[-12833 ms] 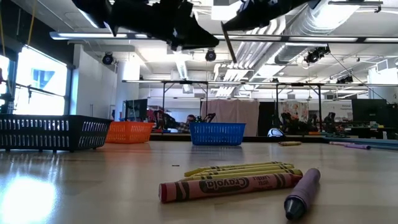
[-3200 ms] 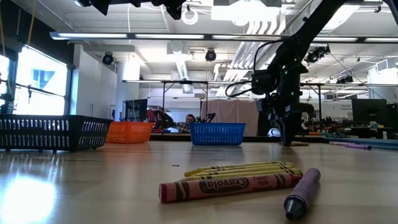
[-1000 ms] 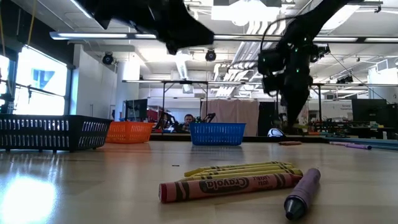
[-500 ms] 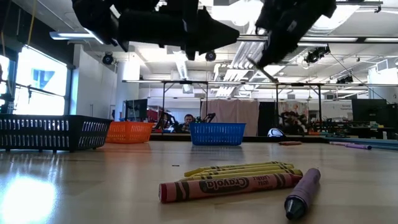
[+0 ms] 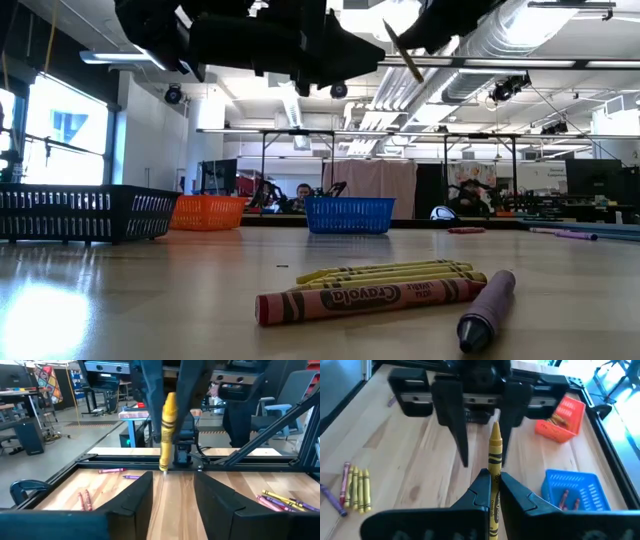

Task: Sort crayons
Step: Put the yellow crayon into the orange bin

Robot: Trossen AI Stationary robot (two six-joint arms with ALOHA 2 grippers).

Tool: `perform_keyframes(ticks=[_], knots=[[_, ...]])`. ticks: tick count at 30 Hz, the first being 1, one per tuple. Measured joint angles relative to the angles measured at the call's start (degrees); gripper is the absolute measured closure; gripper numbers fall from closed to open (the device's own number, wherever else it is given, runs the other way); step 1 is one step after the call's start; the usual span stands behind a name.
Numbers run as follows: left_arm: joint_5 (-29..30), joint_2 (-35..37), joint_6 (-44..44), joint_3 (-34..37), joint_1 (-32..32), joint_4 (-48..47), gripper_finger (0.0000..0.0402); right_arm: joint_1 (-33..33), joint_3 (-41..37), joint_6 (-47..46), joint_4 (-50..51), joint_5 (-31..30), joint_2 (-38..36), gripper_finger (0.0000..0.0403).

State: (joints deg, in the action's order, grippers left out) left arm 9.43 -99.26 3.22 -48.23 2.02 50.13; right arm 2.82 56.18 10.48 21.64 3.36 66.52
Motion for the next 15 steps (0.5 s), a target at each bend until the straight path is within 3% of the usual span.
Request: perform_keyframes(ticks=[7, 15], knots=[[0.2, 0.0, 0.4, 0.0, 1.1, 0.4, 0.0227, -2.3, 0.0, 1.6, -6.6, -2.4, 0.3, 0.0394], [0.2, 0.0, 0.1, -1.6, 1.1, 1.7, 0.0218, -2.5, 0.0, 1.7, -9.6, -1.3, 3.1, 0.0394]])
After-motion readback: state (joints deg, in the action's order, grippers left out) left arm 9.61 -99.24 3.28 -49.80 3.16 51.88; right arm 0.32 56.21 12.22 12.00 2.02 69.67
